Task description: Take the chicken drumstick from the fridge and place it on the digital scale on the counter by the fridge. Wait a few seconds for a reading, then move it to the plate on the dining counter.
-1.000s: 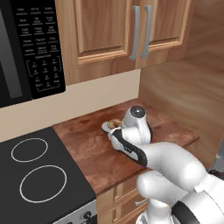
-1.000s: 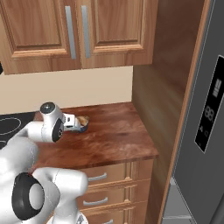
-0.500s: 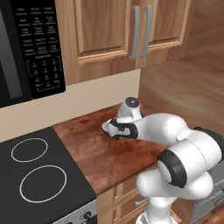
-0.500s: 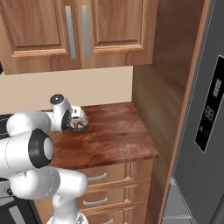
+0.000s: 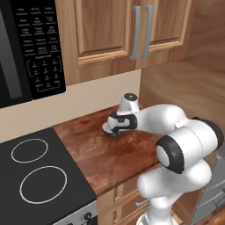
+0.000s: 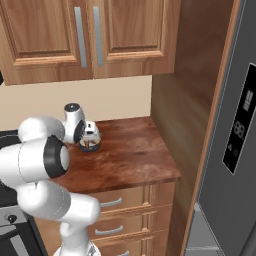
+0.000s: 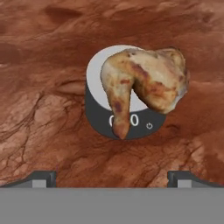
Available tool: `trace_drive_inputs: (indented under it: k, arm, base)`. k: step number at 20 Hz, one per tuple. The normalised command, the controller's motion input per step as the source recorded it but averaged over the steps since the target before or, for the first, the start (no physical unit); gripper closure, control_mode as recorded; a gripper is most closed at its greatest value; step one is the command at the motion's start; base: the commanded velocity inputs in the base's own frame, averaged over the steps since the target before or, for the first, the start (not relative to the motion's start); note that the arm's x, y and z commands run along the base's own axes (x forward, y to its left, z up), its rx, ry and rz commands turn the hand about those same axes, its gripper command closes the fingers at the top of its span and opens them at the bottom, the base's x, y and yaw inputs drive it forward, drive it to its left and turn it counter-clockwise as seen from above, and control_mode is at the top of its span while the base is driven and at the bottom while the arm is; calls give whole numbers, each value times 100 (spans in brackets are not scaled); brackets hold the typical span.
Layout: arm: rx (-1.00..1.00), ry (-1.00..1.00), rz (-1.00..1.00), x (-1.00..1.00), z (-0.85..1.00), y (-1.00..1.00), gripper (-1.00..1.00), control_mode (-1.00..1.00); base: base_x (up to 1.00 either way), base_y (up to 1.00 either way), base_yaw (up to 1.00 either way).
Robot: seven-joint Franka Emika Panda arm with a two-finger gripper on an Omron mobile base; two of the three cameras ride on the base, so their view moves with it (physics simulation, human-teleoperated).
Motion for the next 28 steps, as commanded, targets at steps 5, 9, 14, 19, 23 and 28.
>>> trace_drive_inputs:
  k: [5, 9, 14, 19, 23, 28]
  arm:
    - [2, 3, 8, 3, -15, 1, -100, -100]
    - [1, 0, 2, 21, -9, 6, -100, -100]
    - [0, 0, 0, 30, -19, 3, -100, -100]
    - [0, 0, -1, 14, -28, 0, -100, -100]
    - [0, 0, -7, 14, -30, 0, -100, -100]
    - [0, 0, -9, 2, -14, 0, -100, -100]
  base:
    - [0, 0, 0]
    - [0, 0, 0]
    - [0, 0, 0]
    - [0, 0, 0]
    - [0, 0, 0]
    - [0, 0, 0]
